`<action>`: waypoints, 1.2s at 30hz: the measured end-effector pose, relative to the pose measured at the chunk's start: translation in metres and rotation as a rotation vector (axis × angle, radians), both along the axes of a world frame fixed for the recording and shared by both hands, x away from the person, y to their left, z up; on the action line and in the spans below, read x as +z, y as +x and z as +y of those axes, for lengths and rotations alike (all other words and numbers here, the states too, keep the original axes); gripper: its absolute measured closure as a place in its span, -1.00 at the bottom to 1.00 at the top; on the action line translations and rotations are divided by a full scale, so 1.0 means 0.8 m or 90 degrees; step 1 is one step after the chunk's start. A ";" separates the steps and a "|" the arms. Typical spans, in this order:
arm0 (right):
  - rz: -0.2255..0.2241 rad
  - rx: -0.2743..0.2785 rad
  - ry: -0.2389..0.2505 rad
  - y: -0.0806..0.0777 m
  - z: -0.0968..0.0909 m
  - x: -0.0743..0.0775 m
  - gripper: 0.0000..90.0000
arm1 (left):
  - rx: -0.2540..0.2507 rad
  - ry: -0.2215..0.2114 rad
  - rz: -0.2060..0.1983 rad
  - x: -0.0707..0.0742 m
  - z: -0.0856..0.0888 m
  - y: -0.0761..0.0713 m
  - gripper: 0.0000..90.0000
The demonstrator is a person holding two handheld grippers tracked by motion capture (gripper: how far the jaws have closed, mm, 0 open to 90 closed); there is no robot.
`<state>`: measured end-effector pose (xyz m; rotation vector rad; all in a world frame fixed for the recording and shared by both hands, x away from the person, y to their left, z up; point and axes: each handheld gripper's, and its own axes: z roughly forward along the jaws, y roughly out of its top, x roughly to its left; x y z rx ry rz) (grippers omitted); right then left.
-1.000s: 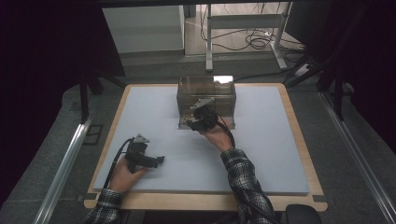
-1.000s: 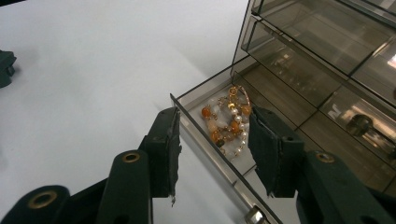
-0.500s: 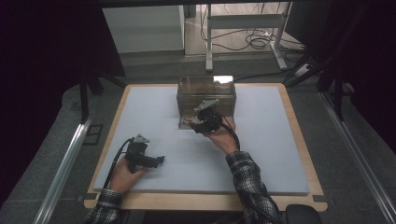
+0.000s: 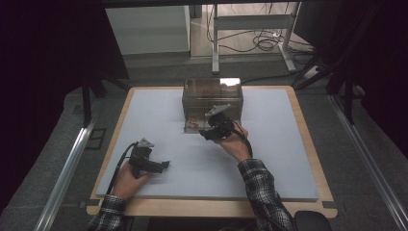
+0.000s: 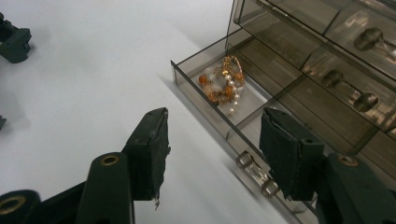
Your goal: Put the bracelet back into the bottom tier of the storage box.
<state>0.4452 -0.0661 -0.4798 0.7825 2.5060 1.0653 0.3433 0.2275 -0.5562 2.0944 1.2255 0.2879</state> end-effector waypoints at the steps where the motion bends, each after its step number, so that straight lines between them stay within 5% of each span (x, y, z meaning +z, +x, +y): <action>1: -0.003 0.003 0.000 0.000 -0.002 0.000 -0.10 | -0.001 0.000 0.000 0.000 0.000 0.000 -1.00; 36: 0.016 -0.027 -0.001 -0.018 -0.048 0.005 -0.39 | -0.001 -0.001 0.000 0.000 0.000 0.000 -1.00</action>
